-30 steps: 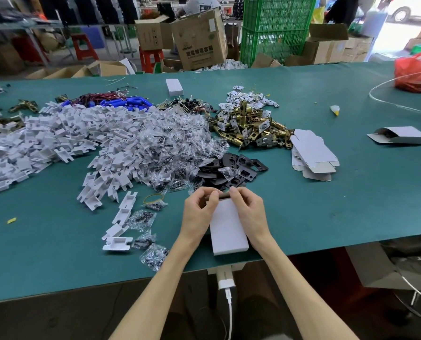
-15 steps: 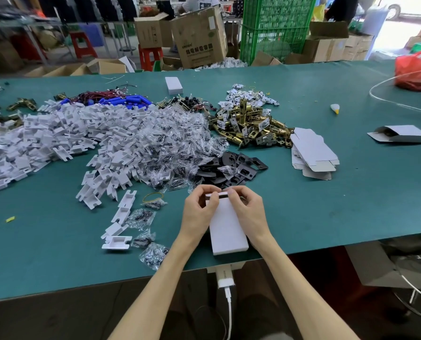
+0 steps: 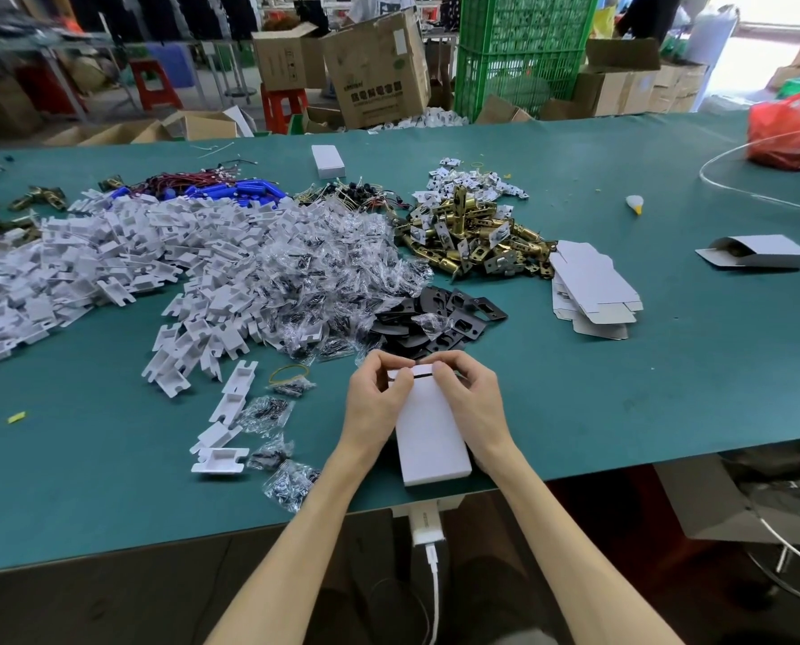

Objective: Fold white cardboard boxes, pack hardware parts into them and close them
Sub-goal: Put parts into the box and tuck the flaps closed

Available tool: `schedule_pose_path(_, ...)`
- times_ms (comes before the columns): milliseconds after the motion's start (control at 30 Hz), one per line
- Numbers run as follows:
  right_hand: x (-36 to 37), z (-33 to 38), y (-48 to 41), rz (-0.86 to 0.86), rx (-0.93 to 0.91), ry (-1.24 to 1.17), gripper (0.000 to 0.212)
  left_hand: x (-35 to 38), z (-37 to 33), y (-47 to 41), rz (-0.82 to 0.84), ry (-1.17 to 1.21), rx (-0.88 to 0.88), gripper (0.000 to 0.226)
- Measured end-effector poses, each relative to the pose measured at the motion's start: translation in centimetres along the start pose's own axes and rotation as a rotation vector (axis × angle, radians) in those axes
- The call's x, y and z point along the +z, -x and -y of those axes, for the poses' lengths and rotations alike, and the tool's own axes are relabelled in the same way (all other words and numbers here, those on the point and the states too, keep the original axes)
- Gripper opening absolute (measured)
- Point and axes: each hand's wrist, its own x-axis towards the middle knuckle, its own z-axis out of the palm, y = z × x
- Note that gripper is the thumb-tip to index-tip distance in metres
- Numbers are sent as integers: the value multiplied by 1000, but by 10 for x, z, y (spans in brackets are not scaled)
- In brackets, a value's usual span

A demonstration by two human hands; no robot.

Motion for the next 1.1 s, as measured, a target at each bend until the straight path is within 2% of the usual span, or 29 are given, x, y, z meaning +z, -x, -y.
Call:
schedule_pose_path(33, 0, 0, 0, 3, 1, 1, 16, 0, 0, 0, 0, -1, -5, 3)
schedule_pose_path(167, 0, -3, -1, 18, -13, 12, 15, 1, -4, 0, -13, 2, -34, 21)
schedule_pose_path(367, 0, -5, -2, 17, -32, 32, 13, -1, -3, 1, -20, 47, -35, 30)
schedule_pose_path(533, 1, -6, -4, 22, -17, -45, 7, -2, -1, -4, -13, -12, -58, 11)
schedule_pose_path(667, 1, -4, -2, 24, -10, -82, 15, -7, -15, -18, 123, -58, -128, 19)
schedule_pose_path(767, -2, -3, -1, 54, 12, -125, 15, -7, -24, -26, 197, -92, -117, 10)
schedule_pose_path(900, -5, -2, -1, 107, 20, -170, 36, -4, -26, -27, 159, -52, -122, 13)
schedule_pose_path(1100, -6, -6, -2, 94, -3, -159, 28, -7, -25, -27, 147, -30, -112, 17)
